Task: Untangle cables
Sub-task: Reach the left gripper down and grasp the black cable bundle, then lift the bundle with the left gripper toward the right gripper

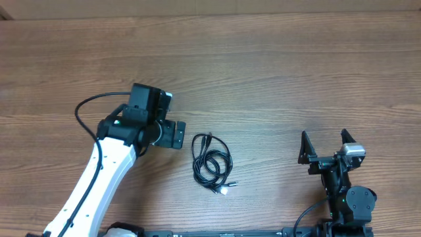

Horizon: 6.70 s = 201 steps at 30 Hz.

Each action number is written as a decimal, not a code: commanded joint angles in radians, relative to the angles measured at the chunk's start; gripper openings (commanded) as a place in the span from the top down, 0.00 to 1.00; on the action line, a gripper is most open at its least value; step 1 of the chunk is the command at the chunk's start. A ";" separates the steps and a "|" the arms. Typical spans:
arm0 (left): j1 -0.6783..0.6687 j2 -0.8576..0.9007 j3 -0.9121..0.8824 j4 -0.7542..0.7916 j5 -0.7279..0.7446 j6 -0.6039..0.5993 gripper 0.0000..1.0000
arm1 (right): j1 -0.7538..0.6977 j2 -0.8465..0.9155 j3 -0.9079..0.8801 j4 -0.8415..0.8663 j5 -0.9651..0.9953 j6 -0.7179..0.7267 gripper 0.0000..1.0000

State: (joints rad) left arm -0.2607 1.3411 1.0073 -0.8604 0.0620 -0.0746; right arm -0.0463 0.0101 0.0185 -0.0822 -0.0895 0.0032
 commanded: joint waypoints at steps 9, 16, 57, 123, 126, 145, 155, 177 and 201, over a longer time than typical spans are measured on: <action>-0.063 0.186 0.028 -0.008 0.077 -0.065 0.00 | -0.007 -0.007 -0.010 0.005 0.001 -0.005 0.00; -0.102 0.249 0.027 -0.032 0.081 -0.110 0.00 | -0.007 -0.007 -0.010 0.005 0.001 -0.005 0.00; -0.267 0.249 -0.175 -0.001 0.060 -0.762 0.00 | -0.007 -0.007 -0.010 0.005 0.001 -0.005 0.00; -0.381 0.248 -0.141 0.518 -0.043 0.348 0.96 | -0.007 -0.007 -0.010 0.005 0.001 -0.005 0.00; -0.379 0.248 -0.141 0.551 -0.043 0.332 0.96 | -0.007 -0.007 -0.010 0.005 0.001 -0.005 0.00; -0.379 0.119 -0.138 0.596 0.122 0.249 0.96 | -0.006 0.158 0.317 -0.429 -0.279 0.425 0.00; -0.333 0.119 -0.138 0.620 0.169 0.118 0.96 | -0.005 0.648 0.660 -0.631 -0.583 0.253 0.00; -0.375 0.115 -0.138 1.075 0.755 -0.296 0.96 | -0.005 0.786 0.660 -0.555 -0.765 0.178 0.96; -0.174 0.115 -0.138 1.052 1.060 -0.787 0.24 | -0.049 0.786 0.660 -0.249 -0.884 0.417 0.96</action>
State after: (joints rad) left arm -0.4091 1.4754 0.8516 0.1905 1.1156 -0.8108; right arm -0.0910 0.8024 0.6662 -0.3637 -0.8936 0.4000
